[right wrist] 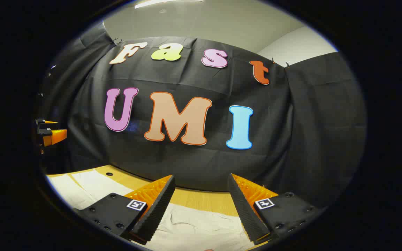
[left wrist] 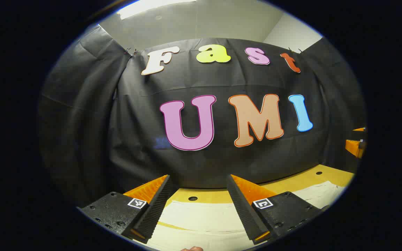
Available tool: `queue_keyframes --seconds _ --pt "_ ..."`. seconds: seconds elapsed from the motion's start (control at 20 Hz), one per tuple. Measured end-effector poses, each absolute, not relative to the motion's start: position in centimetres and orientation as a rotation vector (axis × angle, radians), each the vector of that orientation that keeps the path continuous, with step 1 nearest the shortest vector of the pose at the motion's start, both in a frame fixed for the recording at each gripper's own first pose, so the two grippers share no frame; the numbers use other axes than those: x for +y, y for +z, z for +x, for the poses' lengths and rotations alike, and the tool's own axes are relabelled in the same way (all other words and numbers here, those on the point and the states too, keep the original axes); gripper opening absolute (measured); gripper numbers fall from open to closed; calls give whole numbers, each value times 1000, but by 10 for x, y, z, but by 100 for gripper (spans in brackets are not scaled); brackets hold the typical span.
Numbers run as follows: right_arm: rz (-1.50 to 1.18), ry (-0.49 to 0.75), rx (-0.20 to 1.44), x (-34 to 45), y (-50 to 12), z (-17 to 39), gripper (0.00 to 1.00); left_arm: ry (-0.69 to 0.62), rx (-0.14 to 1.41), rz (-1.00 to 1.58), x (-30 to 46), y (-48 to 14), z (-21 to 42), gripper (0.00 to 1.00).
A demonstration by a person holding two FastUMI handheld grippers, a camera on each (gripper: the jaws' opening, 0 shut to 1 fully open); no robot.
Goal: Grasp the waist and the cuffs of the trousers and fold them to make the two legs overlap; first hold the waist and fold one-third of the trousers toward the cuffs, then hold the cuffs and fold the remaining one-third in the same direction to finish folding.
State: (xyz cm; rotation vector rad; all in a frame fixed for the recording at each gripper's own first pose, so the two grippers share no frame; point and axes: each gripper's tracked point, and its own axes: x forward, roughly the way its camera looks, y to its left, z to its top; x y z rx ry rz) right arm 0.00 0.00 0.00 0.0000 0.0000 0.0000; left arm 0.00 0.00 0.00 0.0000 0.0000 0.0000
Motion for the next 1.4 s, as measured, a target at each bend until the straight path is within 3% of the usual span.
queue_keyframes --seconds 0.95,1.15,1.4 --pt "-56 22 18 -23 -9 10 97 -1 -27 59 -6 5 0 96" --pt "-154 30 77 -37 -39 6 97 -10 -1 28 -13 -3 9 96" --pt "-376 136 219 -51 -96 -19 97 -16 14 19 -16 -10 12 96"
